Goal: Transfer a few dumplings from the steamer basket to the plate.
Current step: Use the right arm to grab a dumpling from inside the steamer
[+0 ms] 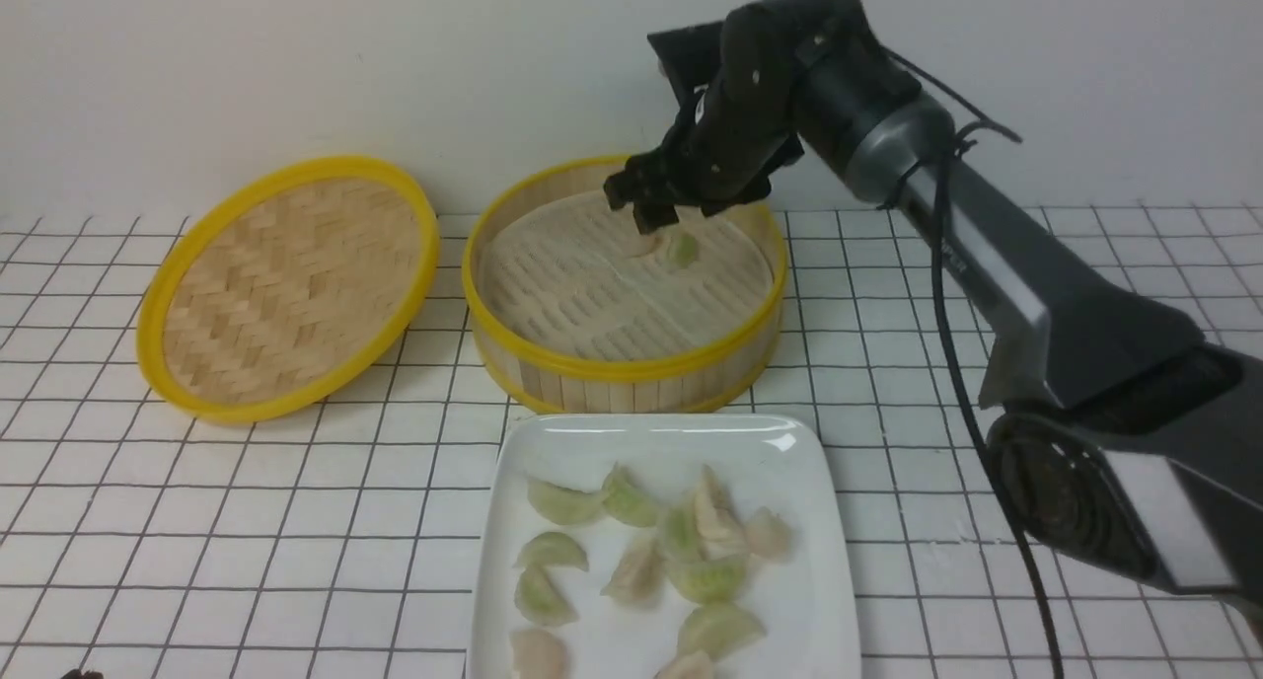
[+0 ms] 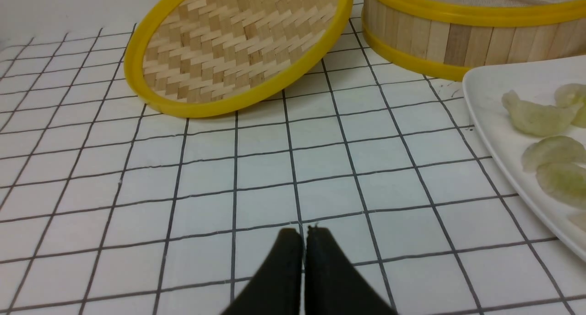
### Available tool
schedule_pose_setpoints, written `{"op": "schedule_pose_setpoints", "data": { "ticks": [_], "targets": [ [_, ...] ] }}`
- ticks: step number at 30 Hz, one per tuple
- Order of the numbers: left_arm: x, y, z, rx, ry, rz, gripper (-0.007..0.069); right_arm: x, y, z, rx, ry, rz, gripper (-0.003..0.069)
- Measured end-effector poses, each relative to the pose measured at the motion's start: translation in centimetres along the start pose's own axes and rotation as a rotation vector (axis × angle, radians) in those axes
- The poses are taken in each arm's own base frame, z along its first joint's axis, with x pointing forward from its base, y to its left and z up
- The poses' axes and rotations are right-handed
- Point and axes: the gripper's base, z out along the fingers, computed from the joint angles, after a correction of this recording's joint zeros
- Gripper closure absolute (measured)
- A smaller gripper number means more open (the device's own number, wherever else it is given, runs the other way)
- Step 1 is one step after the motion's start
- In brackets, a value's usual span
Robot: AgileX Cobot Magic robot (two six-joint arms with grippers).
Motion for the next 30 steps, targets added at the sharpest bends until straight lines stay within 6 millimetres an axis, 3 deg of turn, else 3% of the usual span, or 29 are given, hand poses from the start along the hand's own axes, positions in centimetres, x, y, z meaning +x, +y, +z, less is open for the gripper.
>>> {"op": "schedule_pose_setpoints", "data": {
  "ticks": [4, 8, 13, 19, 23, 27, 30],
  "targets": [
    [0.0, 0.0, 0.0, 0.0, 0.0, 0.0, 0.0631, -1.3, 0.7, -4.0, -0.054, -0.038, 0.019, 0.023],
    [0.0, 0.0, 0.0, 0.0, 0.0, 0.0, 0.0631, -0.3, 0.4, -5.2, -0.02, 0.034, 0.012, 0.0251],
    [0.0, 0.0, 0.0, 0.0, 0.0, 0.0, 0.0631, 1.6, -0.7, -3.9, 0.078, 0.134, -0.043, 0.0258],
    [0.0, 0.0, 0.0, 0.0, 0.0, 0.0, 0.0631, 2.7, -0.6, -1.6, 0.048, 0.19, -0.105, 0.03],
    [0.0, 0.0, 0.0, 0.0, 0.0, 0.0, 0.0631, 4.6, -2.1, 2.3, 0.127, 0.262, -0.118, 0.0435],
    [0.0, 0.0, 0.0, 0.0, 0.0, 0.0, 0.0631, 5.2, -4.0, 3.9, 0.179, 0.27, -0.07, 0.0556],
    [0.0, 0.0, 0.0, 0.0, 0.0, 0.0, 0.0631, 5.0, -6.0, 3.7, 0.205, 0.265, 0.006, 0.0644]
  ]
}}
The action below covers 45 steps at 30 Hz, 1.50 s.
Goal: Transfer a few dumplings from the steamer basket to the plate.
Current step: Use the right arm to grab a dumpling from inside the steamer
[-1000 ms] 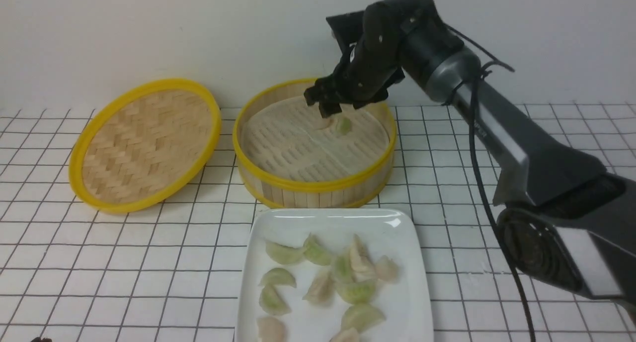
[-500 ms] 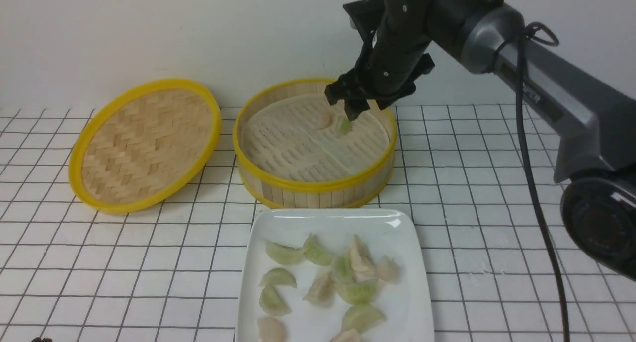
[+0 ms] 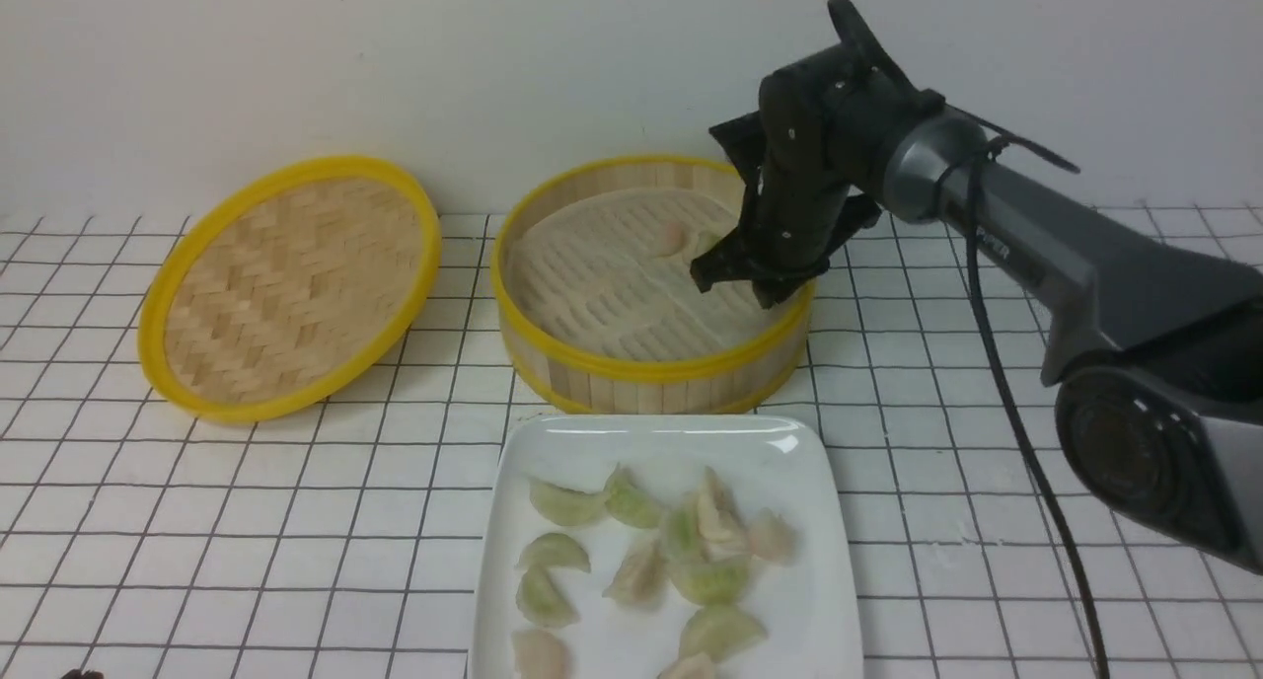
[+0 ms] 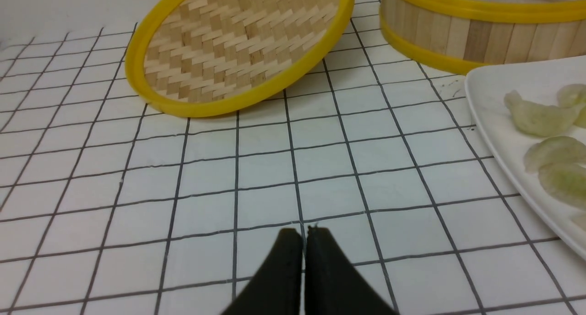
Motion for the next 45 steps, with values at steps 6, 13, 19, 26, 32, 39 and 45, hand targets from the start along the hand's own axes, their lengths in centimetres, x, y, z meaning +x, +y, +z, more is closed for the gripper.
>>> {"op": "schedule_pose_setpoints", "data": {
  "ticks": [6, 13, 19, 26, 32, 39, 45],
  "targets": [
    [0.0, 0.0, 0.0, 0.0, 0.0, 0.0, 0.0631, -0.5, -2.4, -1.9, -0.036, -0.019, 0.044, 0.0673],
    [0.0, 0.0, 0.0, 0.0, 0.0, 0.0, 0.0631, -1.5, -1.9, -4.0, -0.094, -0.122, 0.001, 0.0658],
    [0.0, 0.0, 0.0, 0.0, 0.0, 0.0, 0.0631, -2.2, -1.0, -2.5, -0.156, -0.222, -0.14, 0.0547],
    [0.0, 0.0, 0.0, 0.0, 0.0, 0.0, 0.0631, -2.6, -0.6, -0.1, -0.155, -0.296, -0.223, 0.0328],
    [0.0, 0.0, 0.0, 0.0, 0.0, 0.0, 0.0631, -2.2, -0.4, 1.9, -0.154, -0.289, -0.242, 0.0256],
    [0.0, 0.0, 0.0, 0.0, 0.0, 0.0, 0.0631, -1.7, -0.3, 3.0, -0.165, -0.254, -0.217, 0.0316],
    [0.0, 0.0, 0.0, 0.0, 0.0, 0.0, 0.0631, -1.5, -0.5, 1.0, -0.171, -0.151, -0.203, 0.0622]
  ]
}}
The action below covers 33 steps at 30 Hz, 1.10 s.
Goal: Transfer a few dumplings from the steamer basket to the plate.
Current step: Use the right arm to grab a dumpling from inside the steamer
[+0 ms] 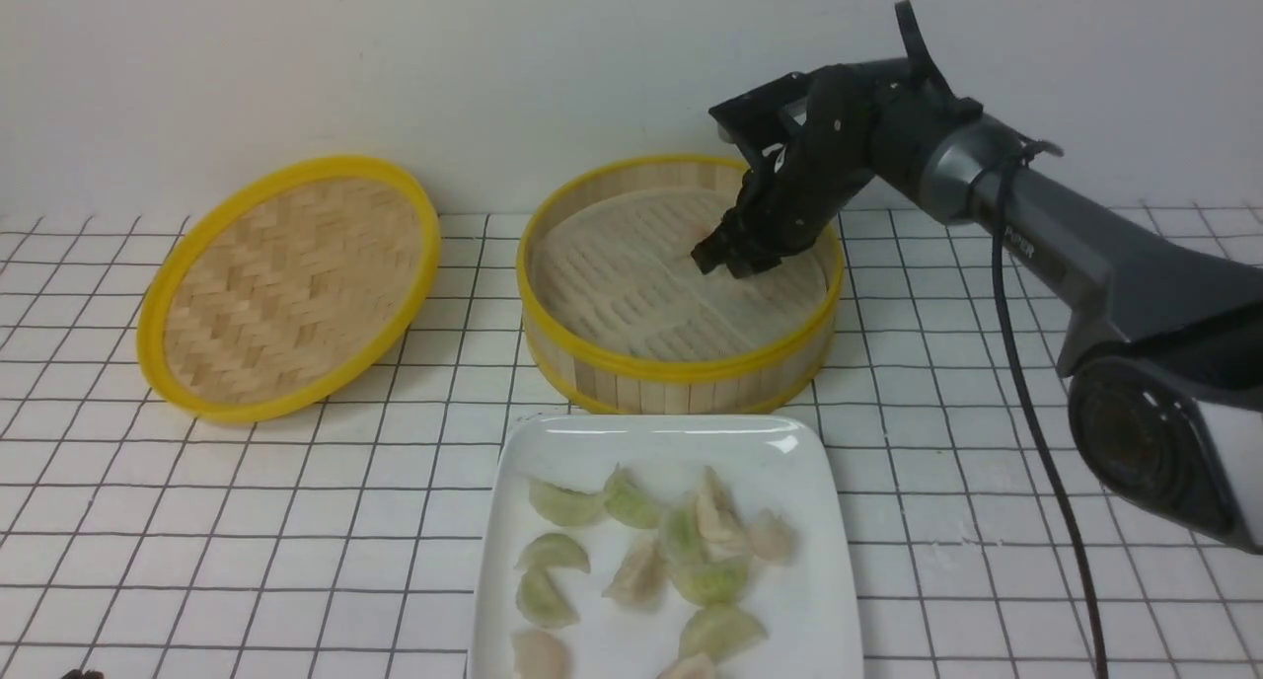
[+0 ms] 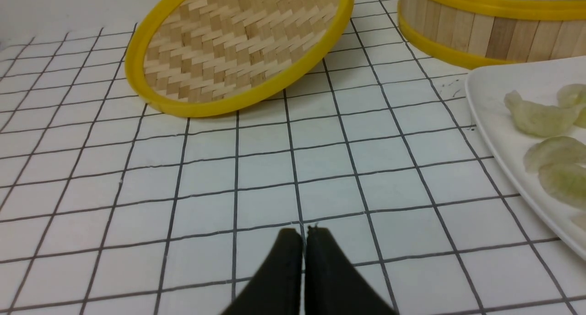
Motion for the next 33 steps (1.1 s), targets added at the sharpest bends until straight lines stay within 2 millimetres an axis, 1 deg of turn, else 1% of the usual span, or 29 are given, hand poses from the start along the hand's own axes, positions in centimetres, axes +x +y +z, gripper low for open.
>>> {"op": "schedule_pose_setpoints", "data": {
  "ticks": [2, 4, 5, 6, 7, 8, 9, 10, 12, 13, 16, 18, 19, 20, 21, 22, 23, 27, 28, 29, 31, 33],
  "targets": [
    [0.0, 0.0, 0.0, 0.0, 0.0, 0.0, 0.0631, -0.3, 0.1, -1.3, -0.008, 0.027, 0.003, 0.0655],
    [0.0, 0.0, 0.0, 0.0, 0.0, 0.0, 0.0631, -0.8, 0.1, -2.8, -0.01, 0.027, 0.007, 0.0664],
    [0.0, 0.0, 0.0, 0.0, 0.0, 0.0, 0.0631, -1.7, 0.2, -4.8, -0.005, -0.009, 0.022, 0.0669],
    [0.0, 0.0, 0.0, 0.0, 0.0, 0.0, 0.0631, -1.7, 0.2, -5.0, -0.004, -0.014, 0.026, 0.0669],
    [0.0, 0.0, 0.0, 0.0, 0.0, 0.0, 0.0631, -2.3, 0.3, -6.8, -0.004, -0.044, 0.054, 0.0672],
    [0.0, 0.0, 0.0, 0.0, 0.0, 0.0, 0.0631, -2.5, 0.3, -7.6, -0.006, -0.052, 0.065, 0.0673],
    [0.0, 0.0, 0.0, 0.0, 0.0, 0.0, 0.0631, -2.7, 0.5, -9.0, -0.008, -0.067, 0.075, 0.0672],
    [0.0, 0.0, 0.0, 0.0, 0.0, 0.0, 0.0631, -2.7, 0.5, -9.2, -0.008, -0.069, 0.075, 0.0672],
    [0.0, 0.0, 0.0, 0.0, 0.0, 0.0, 0.0631, -2.7, 0.7, -10.8, -0.009, -0.071, 0.082, 0.0672],
    [0.0, 0.0, 0.0, 0.0, 0.0, 0.0, 0.0631, -2.7, 0.7, -11.0, -0.009, -0.071, 0.085, 0.0672],
    [0.0, 0.0, 0.0, 0.0, 0.0, 0.0, 0.0631, -2.5, 0.7, -10.8, -0.01, -0.061, 0.088, 0.0666],
    [0.0, 0.0, 0.0, 0.0, 0.0, 0.0, 0.0631, -2.6, 0.6, -9.1, -0.005, -0.087, 0.086, 0.0634],
    [0.0, 0.0, 0.0, 0.0, 0.0, 0.0, 0.0631, -2.7, 0.5, -8.0, 0.0, -0.11, 0.085, 0.0605],
    [0.0, 0.0, 0.0, 0.0, 0.0, 0.0, 0.0631, -2.8, 0.4, -7.8, 0.005, -0.133, 0.083, 0.0594],
    [0.0, 0.0, 0.0, 0.0, 0.0, 0.0, 0.0631, -2.8, 0.3, -6.7, 0.009, -0.145, 0.078, 0.0569],
    [0.0, 0.0, 0.0, 0.0, 0.0, 0.0, 0.0631, -2.6, 0.2, -4.7, 0.013, -0.159, 0.065, 0.0497],
    [0.0, 0.0, 0.0, 0.0, 0.0, 0.0, 0.0631, -2.5, 0.2, -4.5, 0.013, -0.159, 0.064, 0.0497],
    [0.0, 0.0, 0.0, 0.0, 0.0, 0.0, 0.0631, -1.4, 0.0, -0.3, 0.018, -0.145, 0.024, 0.0337],
    [0.0, 0.0, 0.0, 0.0, 0.0, 0.0, 0.0631, -1.2, 0.0, 0.4, 0.019, -0.144, 0.016, 0.0302],
    [0.0, 0.0, 0.0, 0.0, 0.0, 0.0, 0.0631, -1.0, -0.1, 0.8, 0.021, -0.145, 0.013, 0.0282],
    [0.0, 0.0, 0.0, 0.0, 0.0, 0.0, 0.0631, -0.9, -0.1, 1.5, 0.024, -0.151, 0.007, 0.025],
    [0.0, 0.0, 0.0, 0.0, 0.0, 0.0, 0.0631, -0.9, -0.1, 1.9, 0.026, -0.16, 0.005, 0.0239]
  ]
}}
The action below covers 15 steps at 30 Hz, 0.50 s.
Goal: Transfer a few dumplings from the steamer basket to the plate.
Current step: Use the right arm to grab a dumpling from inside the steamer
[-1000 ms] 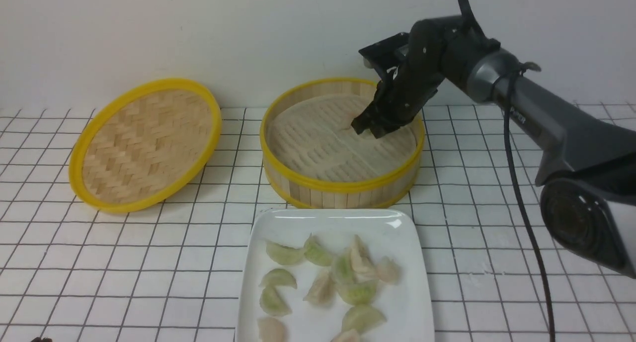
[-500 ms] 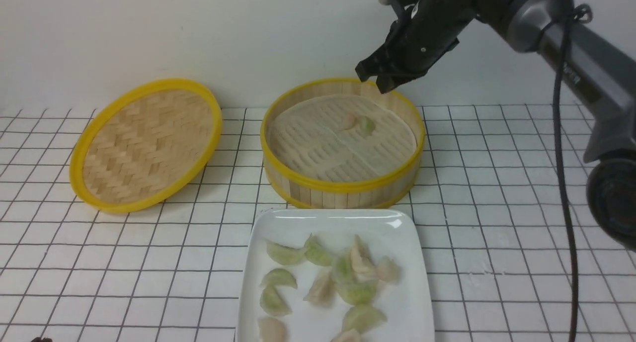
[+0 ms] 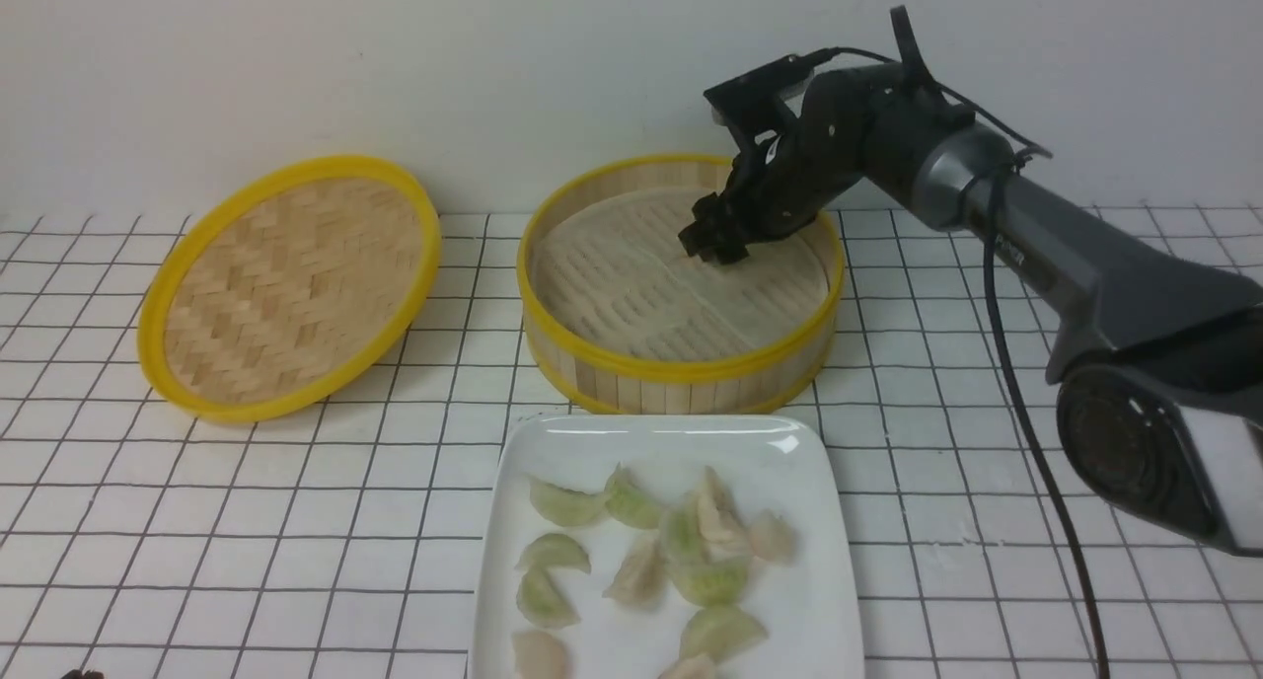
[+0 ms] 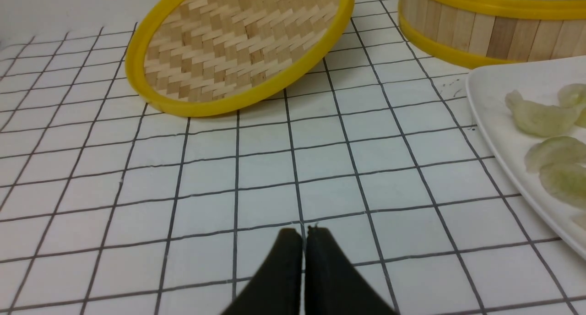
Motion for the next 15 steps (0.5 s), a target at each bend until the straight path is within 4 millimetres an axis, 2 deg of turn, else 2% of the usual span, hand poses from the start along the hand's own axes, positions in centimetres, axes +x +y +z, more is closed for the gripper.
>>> {"op": "schedule_pose_setpoints", "data": {
  "ticks": [3, 7, 9, 10, 11, 15],
  "targets": [
    [0.0, 0.0, 0.0, 0.0, 0.0, 0.0, 0.0631, 0.23, -0.03, 0.61, 0.003, -0.01, 0.001, 0.0249],
    [0.0, 0.0, 0.0, 0.0, 0.0, 0.0, 0.0631, 0.27, -0.02, 0.78, 0.002, -0.015, 0.004, 0.0323],
    [0.0, 0.0, 0.0, 0.0, 0.0, 0.0, 0.0631, 0.37, 0.02, 0.78, 0.004, -0.002, 0.002, 0.0423],
    [0.0, 0.0, 0.0, 0.0, 0.0, 0.0, 0.0631, 0.38, 0.02, 0.78, 0.003, -0.001, 0.002, 0.0439],
    [0.0, 0.0, 0.0, 0.0, 0.0, 0.0, 0.0631, 0.35, 0.07, 0.67, 0.002, 0.004, 0.001, 0.0491],
    [0.0, 0.0, 0.0, 0.0, 0.0, 0.0, 0.0631, 0.25, 0.13, 0.12, -0.006, 0.033, 0.005, 0.0489]
  ]
}}
